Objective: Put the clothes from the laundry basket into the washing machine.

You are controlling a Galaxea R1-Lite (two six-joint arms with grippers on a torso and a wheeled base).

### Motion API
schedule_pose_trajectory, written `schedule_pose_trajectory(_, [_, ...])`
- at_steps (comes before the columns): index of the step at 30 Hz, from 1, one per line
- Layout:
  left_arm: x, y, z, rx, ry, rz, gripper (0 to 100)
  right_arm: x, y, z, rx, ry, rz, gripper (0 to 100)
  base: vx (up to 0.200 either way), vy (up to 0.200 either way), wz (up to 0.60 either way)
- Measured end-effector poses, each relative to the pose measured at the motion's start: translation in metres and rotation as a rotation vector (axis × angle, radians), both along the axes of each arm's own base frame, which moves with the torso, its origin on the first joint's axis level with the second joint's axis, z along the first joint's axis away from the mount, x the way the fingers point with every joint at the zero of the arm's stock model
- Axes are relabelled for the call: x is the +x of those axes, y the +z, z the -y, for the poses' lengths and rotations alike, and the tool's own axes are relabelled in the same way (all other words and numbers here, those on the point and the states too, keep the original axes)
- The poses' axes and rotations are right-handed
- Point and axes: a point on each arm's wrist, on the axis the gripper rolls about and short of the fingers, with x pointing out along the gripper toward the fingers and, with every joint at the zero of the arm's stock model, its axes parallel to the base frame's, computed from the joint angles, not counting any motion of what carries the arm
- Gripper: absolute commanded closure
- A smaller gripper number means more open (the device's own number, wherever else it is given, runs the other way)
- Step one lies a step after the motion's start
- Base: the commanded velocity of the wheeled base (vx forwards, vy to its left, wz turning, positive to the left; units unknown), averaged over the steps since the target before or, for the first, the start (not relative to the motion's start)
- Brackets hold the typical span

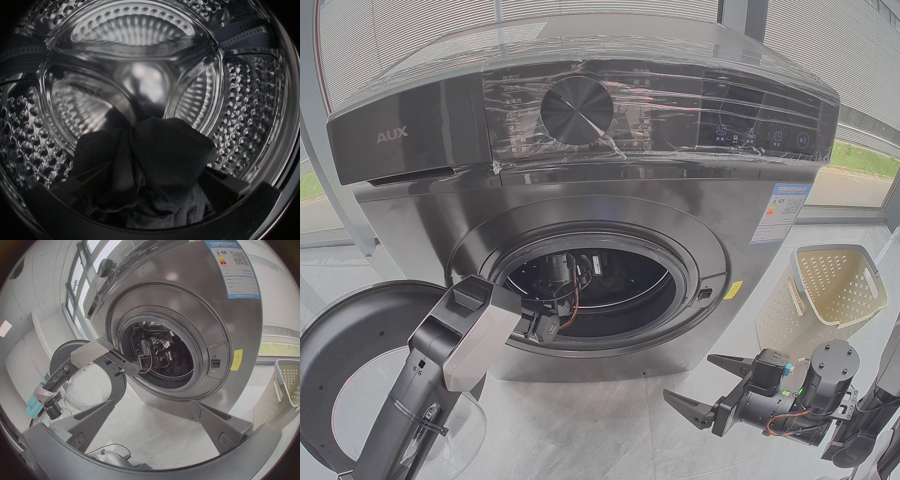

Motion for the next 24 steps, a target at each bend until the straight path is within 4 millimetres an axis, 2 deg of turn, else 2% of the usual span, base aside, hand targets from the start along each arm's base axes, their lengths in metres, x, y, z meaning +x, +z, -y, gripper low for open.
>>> schedule_pose_trajectory(5, [-0.014,-0.011,0.003,0.03,-0.016,-0.07,0,0.0,0.0,0.0,0.001,0.001,0.001,0,0.0,0.0,0.0])
schedule_pose_trajectory(9, [-0.038,-0.014,0.01,0.062,-0.05,-0.138,0,0.0,0.0,-0.001,0.001,0.003,0.001,0,0.0,0.0,0.0])
schedule_pose_trajectory(17, [-0.11,-0.014,0.026,0.126,-0.15,-0.263,0,-0.001,0.001,-0.002,0.002,0.007,0.002,0,0.0,0.0,0.0])
schedule_pose_trajectory(24, [-0.181,-0.002,0.025,0.149,-0.24,-0.335,0,-0.002,0.001,-0.002,0.002,0.01,0.003,0,0.0,0.0,0.0])
